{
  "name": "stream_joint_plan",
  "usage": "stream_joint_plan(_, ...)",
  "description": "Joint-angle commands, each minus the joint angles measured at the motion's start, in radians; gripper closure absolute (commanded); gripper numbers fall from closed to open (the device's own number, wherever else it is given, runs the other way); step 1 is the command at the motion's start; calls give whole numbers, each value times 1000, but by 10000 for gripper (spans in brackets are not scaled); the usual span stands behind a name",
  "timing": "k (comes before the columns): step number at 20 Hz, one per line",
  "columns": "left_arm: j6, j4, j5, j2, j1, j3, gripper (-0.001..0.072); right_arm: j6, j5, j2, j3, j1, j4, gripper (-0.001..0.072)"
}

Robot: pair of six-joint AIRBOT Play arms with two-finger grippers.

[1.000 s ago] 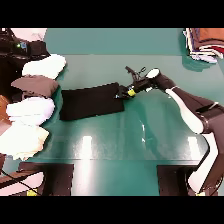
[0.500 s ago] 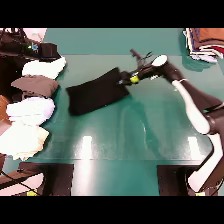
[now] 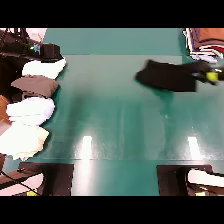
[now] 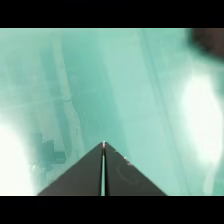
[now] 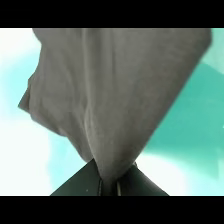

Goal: Fold the shirts.

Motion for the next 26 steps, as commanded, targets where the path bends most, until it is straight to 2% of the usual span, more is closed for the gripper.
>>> stream_joint_plan(1,0,0,1,0,0,0,682,44,-84,171,-190,-302,-17,698)
stream_joint_plan(4,0,-3,18,0,0,0,682,75,-167,291,-338,-477,-18,698)
stream_joint_plan(8,0,-3,29,0,0,0,682,75,-194,369,-487,-554,-20,698)
stream_joint_plan(10,0,-3,26,0,0,0,682,75,-176,371,-518,-553,-23,697)
stream_joint_plan(12,1,-2,25,0,0,0,681,74,-98,362,-512,-553,-103,694)
stream_joint_plan(13,2,-2,26,0,0,0,681,74,-51,355,-491,-553,-198,595)
stream_joint_plan(14,7,-2,27,0,0,0,681,75,6,347,-457,-554,-330,367)
stream_joint_plan(15,9,0,27,0,0,0,681,77,62,339,-417,-554,-457,257)
stream_joint_plan(16,9,2,26,0,0,0,681,84,112,333,-373,-554,-555,246)
stream_joint_plan(17,11,2,24,0,0,0,681,99,138,333,-332,-553,-589,247)
stream_joint_plan(19,19,2,20,0,0,0,681,109,134,352,-258,-547,-530,247)
stream_joint_plan(21,19,2,24,0,0,0,681,104,130,371,-200,-493,-370,247)
stream_joint_plan(24,19,1,27,0,0,0,681,104,132,409,-179,-302,-181,252)
stream_joint_plan(26,19,1,28,0,0,0,681,104,125,426,-179,-121,-138,253)
